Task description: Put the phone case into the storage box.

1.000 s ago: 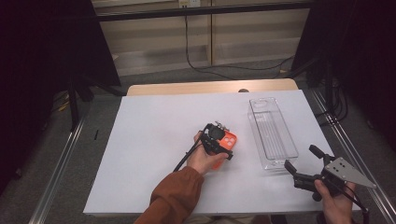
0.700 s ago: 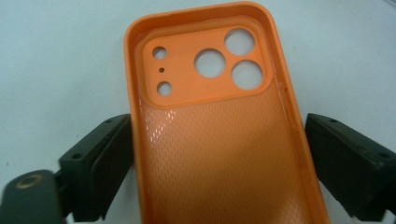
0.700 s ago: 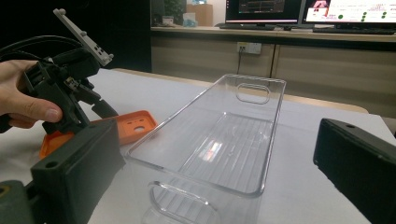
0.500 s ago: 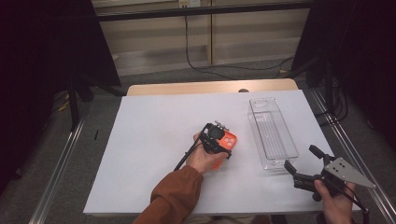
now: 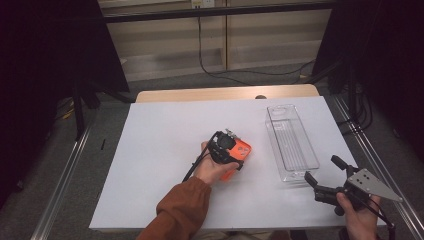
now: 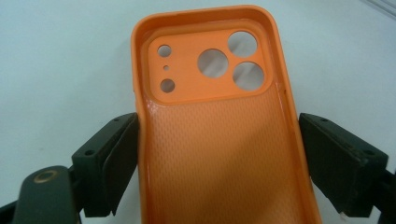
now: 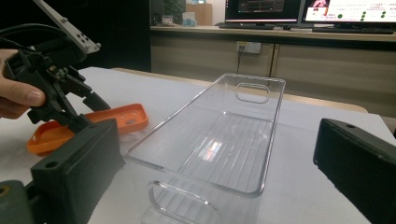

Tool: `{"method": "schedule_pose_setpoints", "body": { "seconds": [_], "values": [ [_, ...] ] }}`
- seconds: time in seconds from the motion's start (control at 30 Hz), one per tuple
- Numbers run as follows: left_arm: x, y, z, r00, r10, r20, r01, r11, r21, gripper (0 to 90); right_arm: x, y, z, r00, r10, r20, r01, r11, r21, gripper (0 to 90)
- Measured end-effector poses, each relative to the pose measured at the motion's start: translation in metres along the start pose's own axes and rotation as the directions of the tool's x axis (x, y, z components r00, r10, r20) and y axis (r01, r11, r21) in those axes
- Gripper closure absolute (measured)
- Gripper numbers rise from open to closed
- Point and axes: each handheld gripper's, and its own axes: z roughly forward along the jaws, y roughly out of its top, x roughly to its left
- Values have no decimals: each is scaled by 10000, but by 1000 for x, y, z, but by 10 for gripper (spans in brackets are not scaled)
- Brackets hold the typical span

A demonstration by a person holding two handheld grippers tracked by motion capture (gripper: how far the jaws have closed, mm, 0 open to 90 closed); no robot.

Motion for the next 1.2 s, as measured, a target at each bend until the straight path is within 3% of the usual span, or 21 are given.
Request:
{"method": "schedule_pose_setpoints", "body": {
  "seconds": [0.2, 0.37, 0.73, 0.8, 1.1, 1.2],
  "values": [
    [2, -11, -15, 9990, 147, -413, -180, 9967, -795, 153, 0, 0, 1, 10000, 16, -21, -16, 10000, 17, 1],
    [1, -19, -25, 9986, 179, -504, -250, 9892, -1442, 152, 0, 0, 2, 10000, 61, -72, -61, 10000, 32, 1],
    [-2, -39, -58, 9953, 113, -961, -371, 9618, -2714, 152, 3, 7, 12, 9993, 41, -370, -31, 9997, 257, 0],
    [-3, -43, -62, 9951, 32, -983, -328, 9530, -3011, 152, 5, 9, 15, 9992, 21, -410, -12, 9998, 218, 1],
    [-9, -66, -79, 9904, -240, -1362, -267, 9332, -3585, 152, 15, 15, 23, 9961, -63, -876, 85, 9996, 252, 0],
    [-13, -71, -83, 9878, -280, -1531, -330, 9234, -3824, 152, 22, 18, 25, 9930, -328, -1133, 349, 9993, 162, 0]
  ]
}}
